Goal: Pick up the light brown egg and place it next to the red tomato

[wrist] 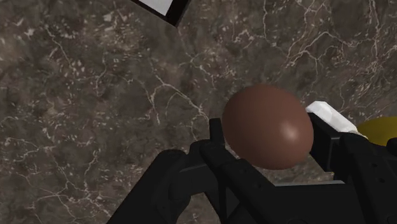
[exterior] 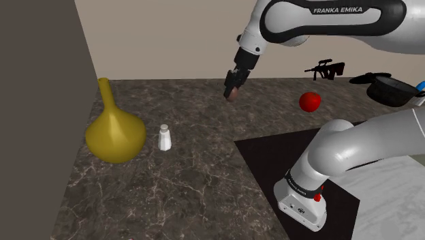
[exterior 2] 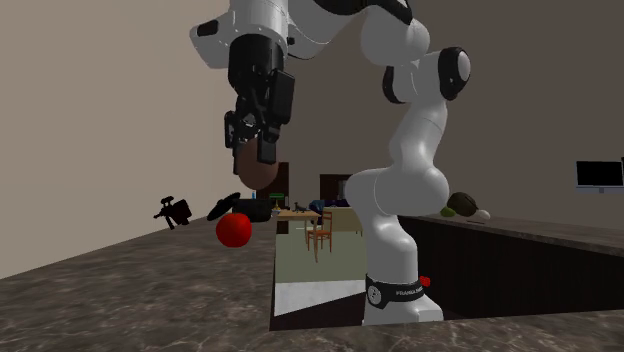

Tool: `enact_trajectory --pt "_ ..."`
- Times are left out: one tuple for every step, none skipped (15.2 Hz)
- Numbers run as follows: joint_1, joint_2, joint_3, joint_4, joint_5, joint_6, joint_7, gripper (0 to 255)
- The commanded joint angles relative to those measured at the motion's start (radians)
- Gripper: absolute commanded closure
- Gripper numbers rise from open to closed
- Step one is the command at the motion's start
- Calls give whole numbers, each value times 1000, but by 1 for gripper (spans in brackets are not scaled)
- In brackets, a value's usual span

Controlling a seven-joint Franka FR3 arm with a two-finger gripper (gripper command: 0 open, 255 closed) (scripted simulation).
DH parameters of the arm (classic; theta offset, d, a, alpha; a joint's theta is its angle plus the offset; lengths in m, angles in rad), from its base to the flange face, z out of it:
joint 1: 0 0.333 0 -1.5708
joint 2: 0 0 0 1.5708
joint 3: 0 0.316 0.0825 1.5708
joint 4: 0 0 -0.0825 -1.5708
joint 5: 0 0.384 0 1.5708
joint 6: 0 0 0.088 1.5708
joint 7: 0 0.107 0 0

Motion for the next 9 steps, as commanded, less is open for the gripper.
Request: enact_trajectory --pt "-19 -41 -44 -26 -22 -26 -47 255" --pt "-29 -58 -65 -37 -34 -37 -69 255" --pt "-39 -75 -87 -46 -46 -49 -90 255" --pt "-50 -90 -108 -55 -60 -61 -112 255" --pt "-62 -104 -130 -62 -74 -72 -135 255" --pt "-73 -117 -151 -67 -88 -84 -157 255" --pt "-85 -128 -173 -72 -103 -95 -180 255" --pt "-97 -138 -196 -76 -119 -106 -202 255" --pt "-110 -147 -218 -78 -135 -116 -225 255"
